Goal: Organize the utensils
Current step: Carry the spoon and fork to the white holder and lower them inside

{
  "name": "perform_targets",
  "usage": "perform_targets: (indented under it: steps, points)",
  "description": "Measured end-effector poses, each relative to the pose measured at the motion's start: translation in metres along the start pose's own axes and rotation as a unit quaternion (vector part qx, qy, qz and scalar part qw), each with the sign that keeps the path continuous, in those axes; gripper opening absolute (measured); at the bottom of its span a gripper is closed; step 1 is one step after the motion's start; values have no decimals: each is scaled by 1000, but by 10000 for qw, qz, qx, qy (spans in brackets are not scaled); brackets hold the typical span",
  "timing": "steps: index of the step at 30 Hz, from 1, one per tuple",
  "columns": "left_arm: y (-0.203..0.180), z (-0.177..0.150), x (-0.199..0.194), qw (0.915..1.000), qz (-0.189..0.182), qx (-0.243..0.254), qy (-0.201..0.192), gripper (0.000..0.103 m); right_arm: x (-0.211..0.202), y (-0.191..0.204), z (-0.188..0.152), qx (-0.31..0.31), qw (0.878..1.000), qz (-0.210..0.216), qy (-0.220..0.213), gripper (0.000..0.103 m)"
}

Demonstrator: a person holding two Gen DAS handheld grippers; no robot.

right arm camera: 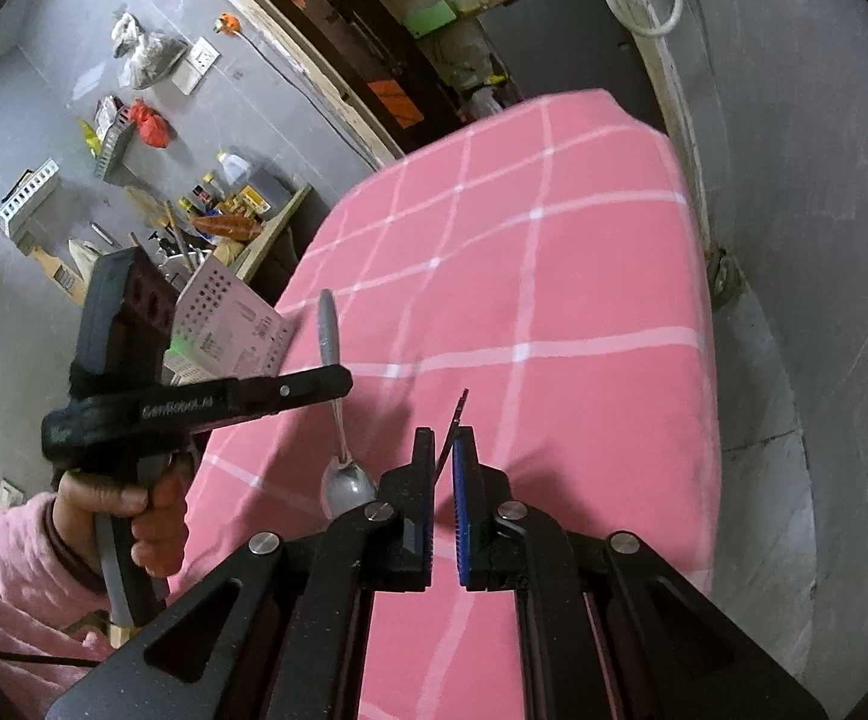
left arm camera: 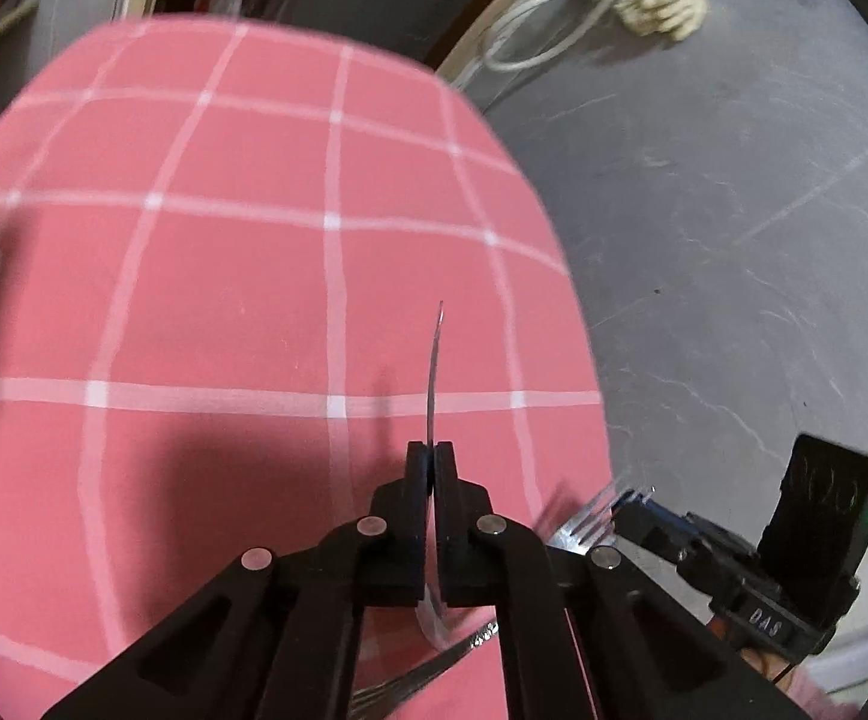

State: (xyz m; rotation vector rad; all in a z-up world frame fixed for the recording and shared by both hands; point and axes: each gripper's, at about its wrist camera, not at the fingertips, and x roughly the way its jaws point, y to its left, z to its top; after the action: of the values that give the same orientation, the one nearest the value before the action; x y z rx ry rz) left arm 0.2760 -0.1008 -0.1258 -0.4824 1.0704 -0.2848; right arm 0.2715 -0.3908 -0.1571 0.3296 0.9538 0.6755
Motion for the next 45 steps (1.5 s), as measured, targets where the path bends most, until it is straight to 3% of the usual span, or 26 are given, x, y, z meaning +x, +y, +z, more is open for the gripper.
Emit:
perform_targets:
  steps: [6,16,23,29,36,45]
  points:
    - [-16,-2,-35,9973,124,374,-613,2,-25,39,12,-393,9979,-129,-493,2]
    - [-24,17,-126,9793,267,869,-1810,2,-70,122,59,-1314,9821,-256,-1325,2]
    - [-8,36,-209,9603,294,761,-2669,2,-81,192,100,-1847,9634,-56,-1943,2]
    - [30,56,-270,9361,627,655,-3398,2,-59,252,131,-2211,9491,98,-2240,2]
    - [67,69,-287,9265,807,732,-3601,2,-25,307,132,-2827,9355,-229,-2107,2]
    - [98,50,-250,9339,908,896,-3341,3,9,342,111,-3376,9220,-877,-1683,2]
